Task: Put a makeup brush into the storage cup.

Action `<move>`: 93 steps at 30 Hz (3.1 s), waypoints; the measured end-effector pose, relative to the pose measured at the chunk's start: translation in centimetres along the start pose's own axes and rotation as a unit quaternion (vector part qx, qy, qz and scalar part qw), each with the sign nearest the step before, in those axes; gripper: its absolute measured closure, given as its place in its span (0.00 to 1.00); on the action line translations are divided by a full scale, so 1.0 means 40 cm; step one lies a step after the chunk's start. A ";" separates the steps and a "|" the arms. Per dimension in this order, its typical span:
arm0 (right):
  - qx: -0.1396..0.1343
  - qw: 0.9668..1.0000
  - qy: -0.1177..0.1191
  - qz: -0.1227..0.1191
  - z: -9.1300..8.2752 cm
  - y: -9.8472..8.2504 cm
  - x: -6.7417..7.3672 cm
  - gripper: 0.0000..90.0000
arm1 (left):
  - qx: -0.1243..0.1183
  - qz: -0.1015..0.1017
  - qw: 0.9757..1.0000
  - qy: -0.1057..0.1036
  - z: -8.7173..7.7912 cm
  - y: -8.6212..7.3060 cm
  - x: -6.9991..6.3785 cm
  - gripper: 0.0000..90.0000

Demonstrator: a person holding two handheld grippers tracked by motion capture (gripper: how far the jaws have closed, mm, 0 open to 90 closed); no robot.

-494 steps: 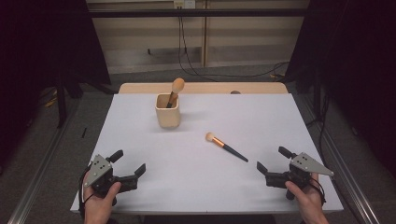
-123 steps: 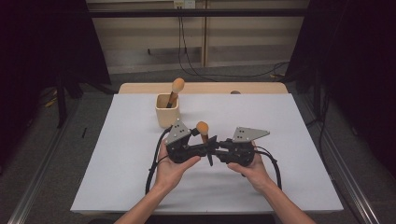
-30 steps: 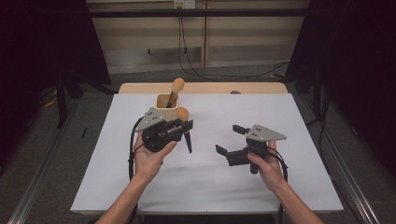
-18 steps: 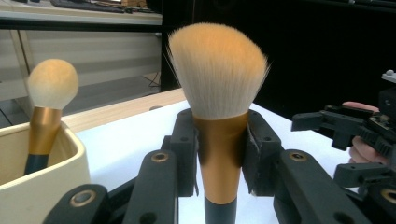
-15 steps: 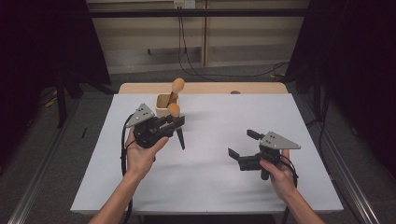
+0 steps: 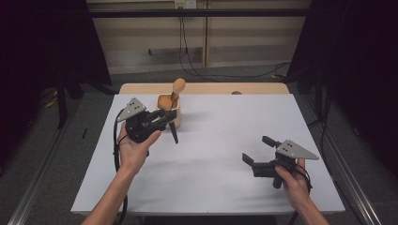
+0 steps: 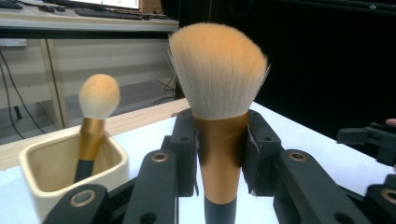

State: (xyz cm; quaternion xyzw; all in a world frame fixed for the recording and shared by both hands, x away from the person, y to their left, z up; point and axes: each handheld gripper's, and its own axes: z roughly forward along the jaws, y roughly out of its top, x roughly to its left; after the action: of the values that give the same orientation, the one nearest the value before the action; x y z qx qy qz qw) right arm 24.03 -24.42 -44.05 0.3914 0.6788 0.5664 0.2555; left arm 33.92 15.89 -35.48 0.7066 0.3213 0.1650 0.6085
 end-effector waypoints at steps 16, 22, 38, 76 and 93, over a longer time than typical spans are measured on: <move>-0.002 0.999 -0.038 0.003 -0.079 -0.048 -0.032 0.00 | -0.010 0.007 1.000 0.020 -0.010 0.045 0.048 0.77; -0.004 0.999 -0.046 0.003 -0.101 -0.060 -0.027 0.00 | -0.009 0.018 1.000 0.017 0.003 0.066 0.074 0.77; -0.001 0.999 -0.052 0.005 -0.126 -0.081 -0.024 0.00 | -0.015 0.016 0.999 0.045 0.035 0.119 0.114 0.77; 0.004 0.999 -0.048 0.001 -0.129 -0.089 -0.029 0.00 | -0.035 0.012 0.995 0.090 0.125 0.189 0.209 0.77; 0.005 0.999 -0.041 -0.002 -0.130 -0.092 -0.028 0.00 | -0.017 0.034 0.994 0.098 0.168 0.161 0.227 0.77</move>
State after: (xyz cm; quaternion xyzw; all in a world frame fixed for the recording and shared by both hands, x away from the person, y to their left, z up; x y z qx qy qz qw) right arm 19.68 -28.49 -46.53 0.4143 0.6713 0.5460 0.2821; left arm 46.47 16.42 -32.08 0.6868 0.3525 0.2594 0.5803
